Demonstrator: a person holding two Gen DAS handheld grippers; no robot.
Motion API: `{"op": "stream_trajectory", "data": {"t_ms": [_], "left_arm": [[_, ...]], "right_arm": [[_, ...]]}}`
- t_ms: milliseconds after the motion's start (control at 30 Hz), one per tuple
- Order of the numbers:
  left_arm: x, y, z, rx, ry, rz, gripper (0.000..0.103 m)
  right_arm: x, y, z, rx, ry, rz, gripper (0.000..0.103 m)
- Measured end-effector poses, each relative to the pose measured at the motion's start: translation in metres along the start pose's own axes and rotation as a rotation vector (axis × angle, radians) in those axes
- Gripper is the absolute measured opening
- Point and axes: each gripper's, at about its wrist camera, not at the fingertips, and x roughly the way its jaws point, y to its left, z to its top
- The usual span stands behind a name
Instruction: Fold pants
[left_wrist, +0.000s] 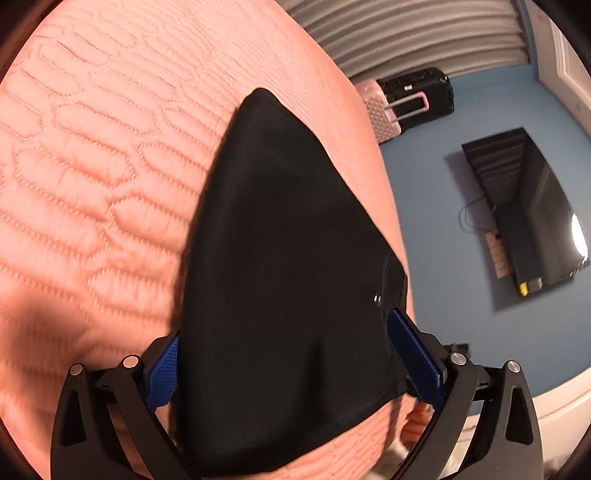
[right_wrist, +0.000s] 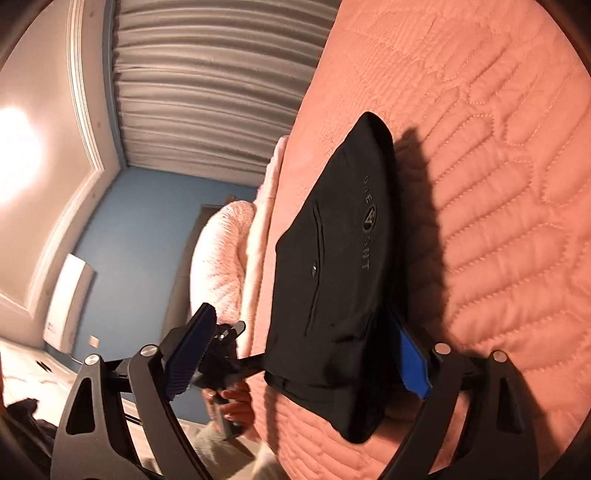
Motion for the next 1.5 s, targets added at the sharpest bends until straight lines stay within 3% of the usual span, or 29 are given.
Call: {"op": "stream_trajectory", "data": {"t_ms": [67, 167, 267, 333, 500, 533, 600, 633, 700, 733, 767, 800, 867, 1067, 1167, 1367, 1433, 1500], "left_arm": [[0.006, -0.003, 0.004, 0.002, 0.007, 0.016, 0.097], [0.01, -0.007, 0.008, 0.023, 0.033, 0.047, 0.097], [0.006, -0.005, 0.007, 0.012, 0.055, 0.016, 0.097], [0.007, -0.004, 0.006, 0.007, 0.059, 0.008, 0.097], [0.023, -0.023, 0.001, 0.092, 0.079, 0.153, 0.097], [0.025, -0.027, 0.001, 0.111, 0.082, 0.183, 0.097], [0.031, -0.034, -0.002, 0.157, 0.099, 0.247, 0.096], [0.033, -0.039, -0.005, 0.19, 0.109, 0.301, 0.092], [0.035, -0.045, -0.008, 0.237, 0.126, 0.386, 0.073], [0.032, -0.045, -0.008, 0.24, 0.123, 0.415, 0.068], [0.028, -0.043, -0.007, 0.223, 0.117, 0.417, 0.055], [0.022, -0.037, -0.006, 0.186, 0.106, 0.4, 0.041], [0.011, -0.033, -0.003, 0.129, 0.083, 0.348, 0.027], [0.015, -0.036, -0.005, 0.163, 0.069, 0.37, 0.024], [0.013, -0.015, 0.002, 0.072, 0.092, 0.278, 0.033], [0.01, 0.021, 0.009, -0.07, 0.138, 0.06, 0.034], [0.013, 0.032, 0.011, -0.115, 0.137, -0.018, 0.027], [0.013, 0.027, 0.009, -0.09, 0.13, -0.005, 0.02]], "right_arm": [[0.003, 0.0, 0.002, 0.005, 0.003, 0.002, 0.085], [-0.001, -0.007, 0.005, 0.045, 0.016, -0.009, 0.071], [-0.006, -0.019, 0.005, 0.112, 0.045, 0.007, 0.056], [-0.005, -0.019, 0.005, 0.123, 0.054, 0.006, 0.054], [0.022, -0.007, 0.009, 0.089, 0.084, -0.039, 0.053], [0.03, -0.003, 0.01, 0.06, 0.096, -0.079, 0.049], [0.047, -0.002, 0.011, 0.028, 0.121, -0.178, 0.019], [0.05, -0.002, 0.01, 0.033, 0.116, -0.2, 0.018], [0.05, 0.003, 0.008, 0.01, 0.111, -0.227, 0.017], [0.049, 0.006, 0.006, 0.001, 0.107, -0.24, 0.017], [0.048, 0.01, 0.004, -0.005, 0.102, -0.247, 0.017], [0.047, 0.014, 0.003, -0.014, 0.101, -0.251, 0.017], [0.046, 0.023, -0.001, -0.038, 0.099, -0.257, 0.017], [0.052, 0.027, 0.002, -0.03, 0.11, -0.298, 0.017], [0.052, 0.025, 0.003, -0.022, 0.121, -0.295, 0.018], [0.047, 0.011, 0.007, 0.036, 0.141, -0.221, 0.02], [0.047, 0.006, 0.006, 0.047, 0.126, -0.198, 0.019], [0.05, 0.01, 0.005, 0.01, 0.116, -0.228, 0.016]]}}
